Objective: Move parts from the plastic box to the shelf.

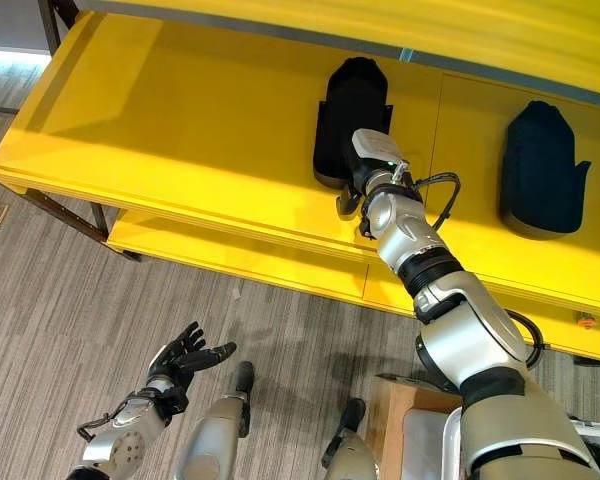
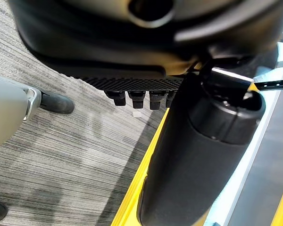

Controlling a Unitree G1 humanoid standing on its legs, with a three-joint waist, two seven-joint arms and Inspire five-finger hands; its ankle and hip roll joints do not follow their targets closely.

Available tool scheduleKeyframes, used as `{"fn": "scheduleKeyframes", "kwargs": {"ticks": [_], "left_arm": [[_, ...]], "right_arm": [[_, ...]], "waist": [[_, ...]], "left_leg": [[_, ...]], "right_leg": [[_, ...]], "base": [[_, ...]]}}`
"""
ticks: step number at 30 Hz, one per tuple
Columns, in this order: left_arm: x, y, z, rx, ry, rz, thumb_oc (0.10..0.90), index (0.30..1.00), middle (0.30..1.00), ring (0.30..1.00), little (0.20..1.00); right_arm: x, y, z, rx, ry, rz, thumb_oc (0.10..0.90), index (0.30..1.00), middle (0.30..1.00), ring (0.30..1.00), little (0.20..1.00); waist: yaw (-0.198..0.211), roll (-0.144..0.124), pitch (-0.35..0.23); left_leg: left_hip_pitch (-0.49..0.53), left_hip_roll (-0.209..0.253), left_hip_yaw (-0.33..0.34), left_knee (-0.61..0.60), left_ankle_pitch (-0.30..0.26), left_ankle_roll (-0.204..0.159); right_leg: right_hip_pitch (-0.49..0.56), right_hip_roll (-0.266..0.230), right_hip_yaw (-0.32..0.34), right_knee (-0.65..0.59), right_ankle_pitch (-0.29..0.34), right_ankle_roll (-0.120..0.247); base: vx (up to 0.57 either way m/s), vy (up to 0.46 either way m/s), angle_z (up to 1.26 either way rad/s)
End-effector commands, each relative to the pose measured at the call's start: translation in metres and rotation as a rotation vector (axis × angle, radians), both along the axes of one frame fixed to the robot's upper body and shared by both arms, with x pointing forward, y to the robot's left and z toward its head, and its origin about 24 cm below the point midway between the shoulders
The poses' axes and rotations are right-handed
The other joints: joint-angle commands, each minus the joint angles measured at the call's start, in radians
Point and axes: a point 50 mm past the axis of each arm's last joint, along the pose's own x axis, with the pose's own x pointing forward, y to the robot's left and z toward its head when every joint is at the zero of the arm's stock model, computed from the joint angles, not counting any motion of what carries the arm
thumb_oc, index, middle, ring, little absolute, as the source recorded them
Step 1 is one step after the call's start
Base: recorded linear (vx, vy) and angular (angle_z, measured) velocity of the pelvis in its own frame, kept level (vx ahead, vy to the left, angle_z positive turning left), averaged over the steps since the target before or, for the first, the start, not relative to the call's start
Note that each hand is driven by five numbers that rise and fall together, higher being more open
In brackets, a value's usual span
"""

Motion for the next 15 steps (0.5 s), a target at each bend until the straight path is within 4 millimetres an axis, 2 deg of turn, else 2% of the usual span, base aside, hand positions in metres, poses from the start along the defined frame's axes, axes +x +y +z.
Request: {"fn": "scheduleKeyframes", "kwargs": {"ticks": [1, 15], "left_arm": [[0.012, 0.005, 0.028, 0.006, -0.148, -0.013, 0.900, 1.000, 1.000, 1.000, 1.000], [0.013, 0.008, 0.027, 0.020, -0.142, -0.017, 0.900, 1.000, 1.000, 1.000, 1.000]], "right_arm": [[-0.002, 0.015, 0.069, 0.007, -0.232, 0.042, 0.900, 1.000, 1.000, 1.000, 1.000], [-0.006, 0.024, 0.084, 0.002, -0.270, 0.096, 0.900, 1.000, 1.000, 1.000, 1.000]], "waist": [[0.003, -0.039, -0.026], [0.002, -0.049, -0.046]], "left_leg": [[-0.044, 0.068, -0.070, 0.051, -0.027, -0.060], [-0.034, 0.070, -0.072, 0.052, -0.030, -0.062]], "right_leg": [[0.024, -0.013, 0.002, 0.027, -0.057, 0.004], [0.039, -0.014, 0.000, 0.029, -0.064, 0.003]], "base": [[0.00, 0.000, 0.00], [0.00, 0.000, 0.00]]}}
